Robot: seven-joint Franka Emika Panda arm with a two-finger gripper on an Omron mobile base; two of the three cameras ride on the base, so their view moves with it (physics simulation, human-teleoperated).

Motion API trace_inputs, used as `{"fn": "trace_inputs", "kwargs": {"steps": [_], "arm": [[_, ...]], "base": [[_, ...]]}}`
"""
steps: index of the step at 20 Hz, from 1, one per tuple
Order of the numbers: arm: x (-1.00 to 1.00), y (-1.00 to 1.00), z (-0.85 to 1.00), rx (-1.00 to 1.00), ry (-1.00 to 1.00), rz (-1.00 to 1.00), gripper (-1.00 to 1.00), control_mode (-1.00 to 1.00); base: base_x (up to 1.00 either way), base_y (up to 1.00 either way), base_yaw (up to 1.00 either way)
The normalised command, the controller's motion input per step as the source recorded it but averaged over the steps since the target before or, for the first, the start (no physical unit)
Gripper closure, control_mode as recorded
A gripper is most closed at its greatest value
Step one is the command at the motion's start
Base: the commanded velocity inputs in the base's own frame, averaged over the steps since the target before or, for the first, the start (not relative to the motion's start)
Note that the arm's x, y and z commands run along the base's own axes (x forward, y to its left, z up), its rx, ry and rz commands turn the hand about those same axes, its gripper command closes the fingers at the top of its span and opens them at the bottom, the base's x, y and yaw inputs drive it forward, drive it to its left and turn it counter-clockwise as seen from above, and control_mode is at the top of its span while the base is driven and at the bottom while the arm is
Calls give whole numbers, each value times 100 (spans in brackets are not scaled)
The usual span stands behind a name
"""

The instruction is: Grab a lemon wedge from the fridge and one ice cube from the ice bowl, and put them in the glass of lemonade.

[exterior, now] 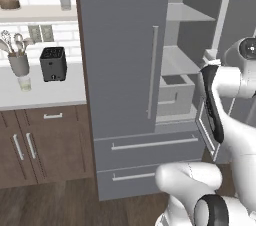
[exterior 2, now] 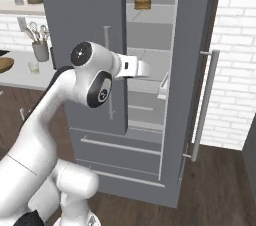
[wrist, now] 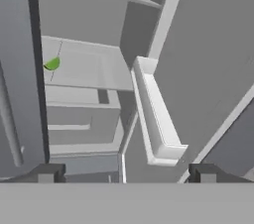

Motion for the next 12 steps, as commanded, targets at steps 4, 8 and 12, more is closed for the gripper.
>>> {"fn": "trace_inputs", "kwargs": {"steps": [4,8,12], "arm": [[100,-20,10,-9,35,-9,-100,-100],[100,-68,17,-14,29,-7,-100,-100],[70,-100,9,-11,26,-7,-100,-100]], "base": [[0,0,0],[0,0,0],[0,0,0]]}}
